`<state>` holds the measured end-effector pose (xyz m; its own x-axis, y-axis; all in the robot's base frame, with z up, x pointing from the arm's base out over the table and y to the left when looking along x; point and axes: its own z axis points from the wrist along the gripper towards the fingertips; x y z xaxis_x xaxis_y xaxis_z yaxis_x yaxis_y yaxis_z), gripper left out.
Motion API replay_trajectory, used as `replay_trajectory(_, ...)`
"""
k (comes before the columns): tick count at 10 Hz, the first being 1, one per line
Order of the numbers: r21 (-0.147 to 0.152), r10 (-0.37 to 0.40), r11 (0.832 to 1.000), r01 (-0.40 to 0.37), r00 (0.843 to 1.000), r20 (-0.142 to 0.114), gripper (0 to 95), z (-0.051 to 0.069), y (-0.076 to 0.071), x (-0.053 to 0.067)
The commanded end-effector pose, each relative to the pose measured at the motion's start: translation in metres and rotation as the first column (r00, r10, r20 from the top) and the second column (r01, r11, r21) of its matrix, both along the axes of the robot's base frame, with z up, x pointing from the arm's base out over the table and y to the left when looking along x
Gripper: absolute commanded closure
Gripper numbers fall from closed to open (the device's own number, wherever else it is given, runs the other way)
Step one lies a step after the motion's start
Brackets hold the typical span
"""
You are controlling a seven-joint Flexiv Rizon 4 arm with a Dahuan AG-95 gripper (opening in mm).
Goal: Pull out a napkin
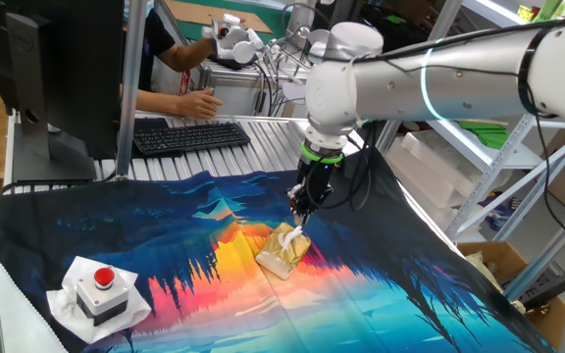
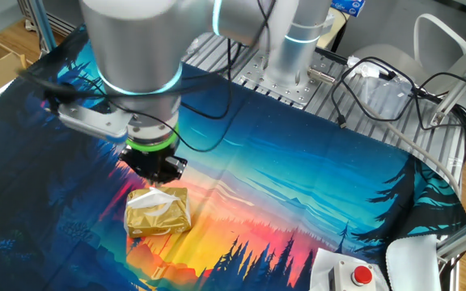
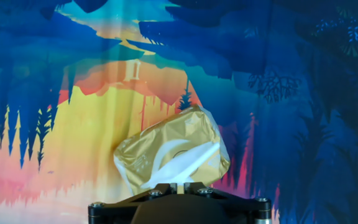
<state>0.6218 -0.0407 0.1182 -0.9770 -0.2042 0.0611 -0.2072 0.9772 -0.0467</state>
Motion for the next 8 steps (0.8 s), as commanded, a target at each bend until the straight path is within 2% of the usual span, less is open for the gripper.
replay_trajectory(1,0.004,0.001,1.000,-0.001,1.000,-0.003,19.0,-0.004,0.001,0.002)
replay_trajectory(2,0.005,-0.001,1.000,0.002,1.000,-0.004,19.0,-0.007,0.001,0.003)
replay_trajectory(3,0.009,-0.008,1.000,0.008,1.000,-0.008,0.0,-0.007,-0.001,0.005)
replay_trajectory(5,0.007,0.015,1.000,-0.015,1.000,-0.008,0.0,-0.010,-0.002,0.007)
replay_trajectory(6,0.008,0.018,1.000,-0.017,1.000,-0.005,19.0,-0.014,-0.002,0.008)
replay_trajectory(8,0.012,0.013,1.000,-0.013,1.000,-0.001,19.0,-0.021,-0.001,0.010)
